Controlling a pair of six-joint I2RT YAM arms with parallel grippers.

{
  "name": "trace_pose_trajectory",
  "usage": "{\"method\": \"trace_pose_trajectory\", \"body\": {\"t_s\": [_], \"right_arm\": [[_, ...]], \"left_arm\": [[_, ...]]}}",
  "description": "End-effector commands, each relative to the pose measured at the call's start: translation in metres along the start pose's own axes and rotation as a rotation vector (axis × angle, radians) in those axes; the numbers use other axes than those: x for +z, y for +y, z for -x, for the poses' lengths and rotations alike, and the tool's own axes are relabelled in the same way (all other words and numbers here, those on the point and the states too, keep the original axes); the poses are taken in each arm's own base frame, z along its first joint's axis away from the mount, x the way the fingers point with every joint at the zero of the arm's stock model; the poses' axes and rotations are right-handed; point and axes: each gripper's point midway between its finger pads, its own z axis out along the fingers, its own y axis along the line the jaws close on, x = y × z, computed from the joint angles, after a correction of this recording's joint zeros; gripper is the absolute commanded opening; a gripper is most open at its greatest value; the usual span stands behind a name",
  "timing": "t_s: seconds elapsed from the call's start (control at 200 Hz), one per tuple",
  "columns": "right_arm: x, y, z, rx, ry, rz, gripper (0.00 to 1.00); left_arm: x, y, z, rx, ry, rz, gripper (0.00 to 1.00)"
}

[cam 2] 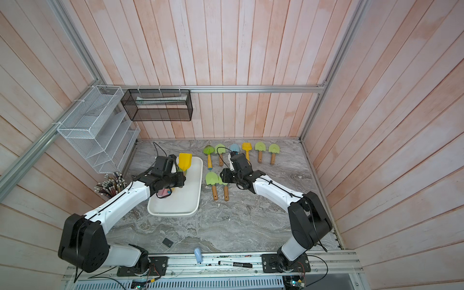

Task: Take the shovel out of the storage box
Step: Pick up the shovel from the storage box.

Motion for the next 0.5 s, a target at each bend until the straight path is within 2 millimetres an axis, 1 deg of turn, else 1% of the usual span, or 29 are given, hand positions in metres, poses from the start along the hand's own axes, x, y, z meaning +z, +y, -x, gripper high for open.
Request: {"method": "trace_pose_trajectory", "body": {"t_s": [0.0,0.13,0.21,0.365,0.495], "right_arm": [[-0.017,0.045,0.02,-0.002,-0.078,0.221,0.51],[-0.027,0.081,0.029,-0.005,-0.093,0.427,0.54],[-0.031,0.1,0.03,0.003,-0.082,0.552,0.54],[-0.034,0.126,0.03,0.046,-0.046,0.749,0.55],[-0.041,0.142,0.032,0.069,-0.036,0.881,0.55]], "left_arm": [[-0.019,-0.038,0.004,-0.05,-0.02,-0.3,0.08],[-0.044,-0.057,0.011,-0.116,-0.044,-0.549,0.08],[-0.058,-0.067,0.014,-0.147,-0.051,-0.692,0.08],[-0.081,-0.087,0.017,-0.174,-0.047,-0.915,0.08],[-0.094,-0.096,0.019,-0.196,-0.053,-1.02,0.08]]}}
